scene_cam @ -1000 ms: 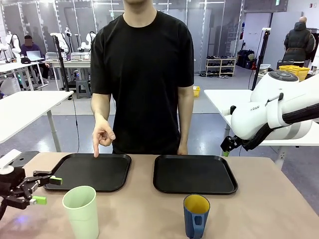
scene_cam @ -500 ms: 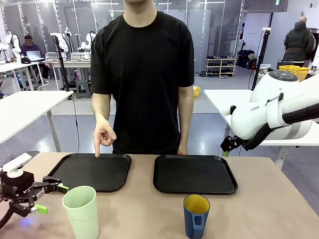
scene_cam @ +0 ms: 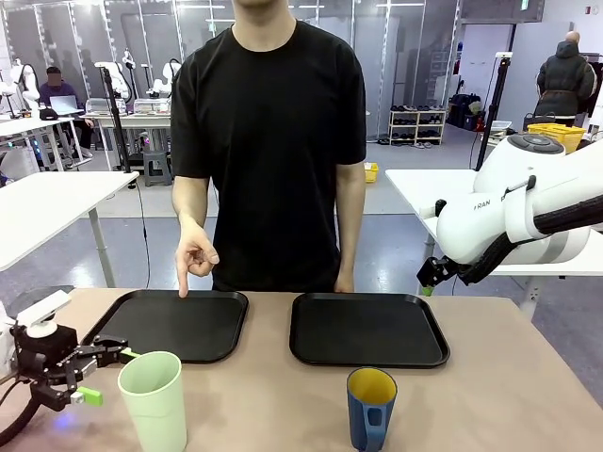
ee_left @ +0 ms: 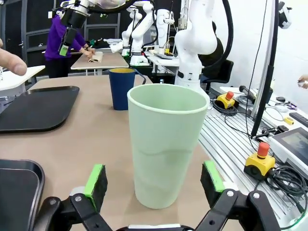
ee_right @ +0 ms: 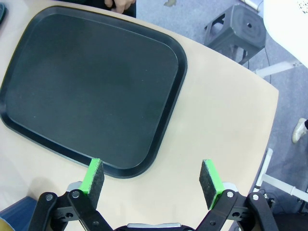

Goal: Sort and store the cups by type.
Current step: Pick up the Reusable plastic cup.

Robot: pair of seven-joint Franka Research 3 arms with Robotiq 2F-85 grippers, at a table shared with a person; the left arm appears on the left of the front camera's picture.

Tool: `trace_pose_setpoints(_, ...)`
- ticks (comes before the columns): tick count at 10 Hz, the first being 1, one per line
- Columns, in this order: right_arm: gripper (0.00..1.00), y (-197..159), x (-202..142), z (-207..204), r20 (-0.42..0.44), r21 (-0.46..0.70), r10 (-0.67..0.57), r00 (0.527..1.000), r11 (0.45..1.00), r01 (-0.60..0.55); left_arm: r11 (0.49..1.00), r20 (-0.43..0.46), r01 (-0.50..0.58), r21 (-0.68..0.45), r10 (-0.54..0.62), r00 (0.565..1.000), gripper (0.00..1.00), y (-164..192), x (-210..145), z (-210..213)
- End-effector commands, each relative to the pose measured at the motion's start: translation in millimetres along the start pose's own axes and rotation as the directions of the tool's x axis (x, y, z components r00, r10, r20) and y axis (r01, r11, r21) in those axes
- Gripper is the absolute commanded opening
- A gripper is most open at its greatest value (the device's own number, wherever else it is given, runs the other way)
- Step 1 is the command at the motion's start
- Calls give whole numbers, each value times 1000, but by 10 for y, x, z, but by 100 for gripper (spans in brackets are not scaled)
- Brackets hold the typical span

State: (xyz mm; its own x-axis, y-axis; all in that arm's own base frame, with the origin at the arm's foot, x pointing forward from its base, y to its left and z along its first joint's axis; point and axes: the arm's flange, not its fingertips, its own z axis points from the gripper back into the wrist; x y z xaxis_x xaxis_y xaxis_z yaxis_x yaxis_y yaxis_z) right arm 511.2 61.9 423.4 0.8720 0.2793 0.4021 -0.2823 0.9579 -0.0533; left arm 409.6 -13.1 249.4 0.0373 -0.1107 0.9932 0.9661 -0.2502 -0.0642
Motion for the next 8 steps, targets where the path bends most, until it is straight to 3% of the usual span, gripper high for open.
trace_pose_setpoints(1, 100, -30, 0, 1, 2, 2, 11, 1000, 1000, -11, 999, 22, 47, -5, -47, 999, 100, -187, -708, -70)
trace_pose_setpoints(5, 100, -30, 0, 1, 2, 2, 11, 1000, 1000, -11, 997, -39, 43, -58, -46, 998, 100, -109, -744, -213)
trace_pose_setpoints(8, 100, -30, 0, 1, 2, 2, 11, 1000, 1000, -11, 991, -23, 43, -129, -46, 999, 100, -100, -795, -381)
